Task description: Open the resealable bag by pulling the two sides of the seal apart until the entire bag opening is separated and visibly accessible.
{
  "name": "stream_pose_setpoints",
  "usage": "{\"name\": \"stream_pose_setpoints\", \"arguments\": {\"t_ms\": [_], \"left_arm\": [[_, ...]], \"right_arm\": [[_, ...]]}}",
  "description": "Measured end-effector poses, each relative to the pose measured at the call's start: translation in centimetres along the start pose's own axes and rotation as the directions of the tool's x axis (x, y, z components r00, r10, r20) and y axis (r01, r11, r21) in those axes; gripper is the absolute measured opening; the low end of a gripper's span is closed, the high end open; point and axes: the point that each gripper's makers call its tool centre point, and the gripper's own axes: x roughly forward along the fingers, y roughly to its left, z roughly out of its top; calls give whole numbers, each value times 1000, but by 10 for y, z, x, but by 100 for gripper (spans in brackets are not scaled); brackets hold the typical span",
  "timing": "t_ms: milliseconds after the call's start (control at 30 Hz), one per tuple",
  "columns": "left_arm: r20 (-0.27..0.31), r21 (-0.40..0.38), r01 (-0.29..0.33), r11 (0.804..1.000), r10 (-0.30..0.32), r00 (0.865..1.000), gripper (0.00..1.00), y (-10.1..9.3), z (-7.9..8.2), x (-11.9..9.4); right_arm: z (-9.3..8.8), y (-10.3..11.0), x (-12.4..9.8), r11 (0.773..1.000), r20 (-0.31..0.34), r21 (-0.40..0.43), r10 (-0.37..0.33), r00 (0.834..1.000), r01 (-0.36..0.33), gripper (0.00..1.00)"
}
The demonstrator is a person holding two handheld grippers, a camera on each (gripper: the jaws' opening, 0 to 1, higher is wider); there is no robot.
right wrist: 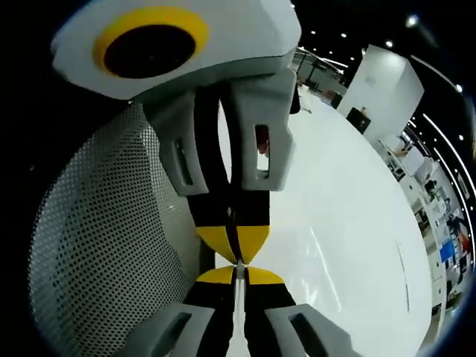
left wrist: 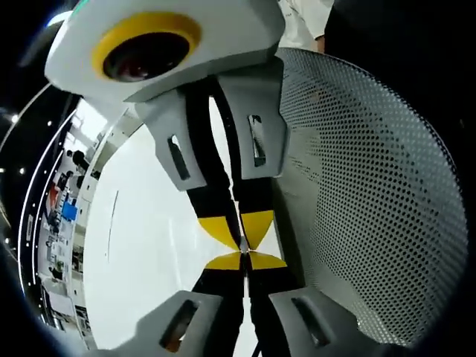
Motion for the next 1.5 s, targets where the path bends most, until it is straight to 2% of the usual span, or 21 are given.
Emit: {"name": "stream_pose_setpoints", "arguments": {"t_ms": [100, 167, 333, 667, 767, 800, 833, 867, 1033, 1133, 1233, 1333, 1433, 1500], "left_arm": [[6, 16, -6, 1000, 6, 1000, 0, -1, 0, -2], [-10, -16, 11, 1000, -11, 1000, 0, -2, -2, -1], [-5, -6, 3, 1000, -3, 1000, 0, -1, -1, -1], [1, -20, 11, 1000, -11, 1000, 0, -6, -4, -5], [5, -30, 17, 999, -17, 1000, 0, -6, -3, -4], [13, -42, 52, 998, -52, 999, 0, -11, -3, -3], [38, -80, 49, 996, -46, 998, 0, -9, -1, -3], [41, -102, 3, 995, 1, 999, 0, -2, -2, -4], [25, -104, -6, 995, 9, 1000, 0, -3, -2, -2], [34, -99, 4, 995, -1, 999, 8, -6, 4, 2], [30, -86, 6, 996, -4, 1000, 9, -7, 7, 5], [47, -117, 10, 993, -5, 999, 7, -7, 9, 8], [26, -124, -9, 992, 13, 1000, 0, -4, 5, 9], [13, -136, -9, 991, 11, 1000, 0, -4, 3, 9]], "right_arm": [[0, 1, 0, 1000, 11, 5, -2, 1000, 2, 0], [-2, 3, 2, 1000, -4, -14, -5, 1000, 5, 0], [-3, 1, 1, 1000, -2, 1, 0, 1000, 0, 0], [-28, 1, -1, 999, -44, 30, 15, 999, -13, 0], [-27, 2, -2, 998, -48, 56, 13, 999, -11, 0], [-27, 2, -2, 998, -49, 54, 16, 999, -14, 0], [-28, 3, -2, 999, -55, 50, 17, 998, -14, 0], [-28, 3, -3, 999, -59, 37, 10, 998, -7, 0], [-23, 0, -6, 998, -36, 56, 1, 999, 1, 0], [-17, 1, -5, 999, -31, 43, -3, 1000, 5, 0], [-15, 1, -4, 999, -26, 41, -4, 1000, 5, 0], [-15, 2, -4, 999, -30, 39, -4, 1000, 5, 0], [-14, 6, -3, 999, -27, 37, 0, 1000, 1, 0], [-13, 6, -3, 999, -25, 36, -3, 1000, 4, 0]]}}
